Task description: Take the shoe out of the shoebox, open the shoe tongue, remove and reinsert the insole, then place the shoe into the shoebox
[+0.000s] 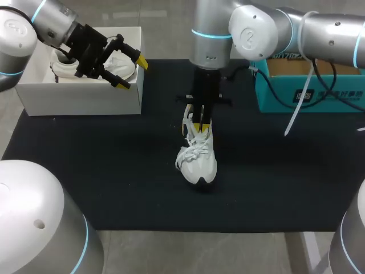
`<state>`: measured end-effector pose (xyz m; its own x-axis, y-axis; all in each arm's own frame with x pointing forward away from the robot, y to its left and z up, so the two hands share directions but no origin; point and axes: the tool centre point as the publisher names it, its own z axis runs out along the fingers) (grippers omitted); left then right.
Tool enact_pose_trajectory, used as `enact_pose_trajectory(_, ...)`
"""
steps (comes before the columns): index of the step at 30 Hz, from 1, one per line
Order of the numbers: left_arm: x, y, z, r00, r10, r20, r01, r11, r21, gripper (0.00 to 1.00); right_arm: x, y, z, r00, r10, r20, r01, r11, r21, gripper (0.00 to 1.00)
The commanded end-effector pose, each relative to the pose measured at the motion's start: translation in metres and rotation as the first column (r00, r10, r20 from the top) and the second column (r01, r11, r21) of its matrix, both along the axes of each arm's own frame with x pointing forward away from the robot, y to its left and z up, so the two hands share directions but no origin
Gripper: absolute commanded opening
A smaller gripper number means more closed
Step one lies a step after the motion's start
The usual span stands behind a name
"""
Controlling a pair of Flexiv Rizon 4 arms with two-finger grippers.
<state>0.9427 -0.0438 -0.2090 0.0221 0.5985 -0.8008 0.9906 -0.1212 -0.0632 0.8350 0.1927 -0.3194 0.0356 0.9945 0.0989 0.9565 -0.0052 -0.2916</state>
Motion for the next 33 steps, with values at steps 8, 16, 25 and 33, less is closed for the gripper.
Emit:
enact_pose_trajectory(8, 0.0, 0.0, 0.0, 1.0, -0.001, 0.001, 0.001, 1.0, 0.002, 1.0, 0.031, -0.004, -0.027, 0.998, 0.041, -0.037, -0.041, 0.999, -0.001, 0.0)
enact_pose_trajectory(16, 0.0, 0.0, 0.0, 1.0, -0.001, 0.001, 0.001, 1.0, 0.002, 1.0, 0.027, -0.004, -0.01, 0.999, 0.036, 0.009, -0.036, 0.999, 0.001, 0.0)
enact_pose_trajectory(25, 0.0, 0.0, 0.0, 1.0, -0.001, 0.001, 0.001, 1.0, 0.002, 1.0, 0.027, -0.007, -0.012, 0.996, 0.061, 0.059, -0.06, 0.998, -0.02, 0.0)
enact_pose_trajectory(33, 0.0, 0.0, 0.0, 1.0, -0.001, 0.001, 0.001, 1.0, 0.002, 1.0, 0.038, 0.002, -0.034, 0.994, 0.097, 0.051, -0.097, 0.995, 0.001, 0.0)
